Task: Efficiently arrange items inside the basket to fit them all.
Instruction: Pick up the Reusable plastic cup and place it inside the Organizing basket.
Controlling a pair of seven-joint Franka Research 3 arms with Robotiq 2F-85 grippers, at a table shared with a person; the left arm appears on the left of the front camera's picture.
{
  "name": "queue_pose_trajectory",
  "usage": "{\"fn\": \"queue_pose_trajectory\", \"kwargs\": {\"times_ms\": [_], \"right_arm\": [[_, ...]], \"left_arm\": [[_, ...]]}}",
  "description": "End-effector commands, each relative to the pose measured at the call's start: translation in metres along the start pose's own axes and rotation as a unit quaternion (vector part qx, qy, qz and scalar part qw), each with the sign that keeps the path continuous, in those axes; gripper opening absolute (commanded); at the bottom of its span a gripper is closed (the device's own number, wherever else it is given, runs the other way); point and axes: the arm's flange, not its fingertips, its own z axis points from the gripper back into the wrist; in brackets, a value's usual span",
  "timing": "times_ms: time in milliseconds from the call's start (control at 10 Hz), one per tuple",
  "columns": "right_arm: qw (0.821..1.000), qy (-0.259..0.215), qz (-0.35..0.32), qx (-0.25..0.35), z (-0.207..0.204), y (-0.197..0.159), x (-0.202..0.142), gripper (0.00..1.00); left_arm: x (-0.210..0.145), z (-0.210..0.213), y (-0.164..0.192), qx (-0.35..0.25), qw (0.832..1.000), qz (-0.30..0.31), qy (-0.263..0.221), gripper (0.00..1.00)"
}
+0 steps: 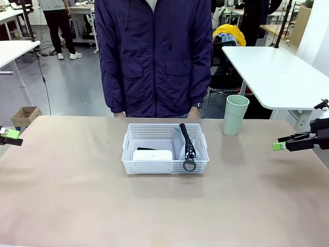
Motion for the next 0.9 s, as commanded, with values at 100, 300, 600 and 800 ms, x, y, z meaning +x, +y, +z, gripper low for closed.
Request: {"fn": "queue_pose_trajectory", "kwargs": {"times_ms": [100, 300, 600, 800], "right_arm": [[0.992, -0.035, 0.082, -0.084, -0.039, -0.024, 0.009, 1.00], [0.980, -0.072, 0.145, -0.112, -0.065, -0.055, 0.015, 1.00], [0.975, -0.070, 0.193, -0.086, -0.105, -0.096, 0.027, 1.00], [0.976, -0.052, 0.202, -0.055, -0.130, -0.116, 0.033, 1.00]], "left_arm": [[-0.001, 0.000, -0.003, 0.001, 1.000, -0.001, 0.000, 1.00], [-0.001, 0.000, -0.003, 0.001, 1.000, -0.001, 0.000, 1.00], [-0.001, 0.000, -0.003, 0.001, 1.000, -0.001, 0.000, 1.00], [-0.001, 0.000, -0.003, 0.001, 1.000, -0.001, 0.000, 1.00]]}}
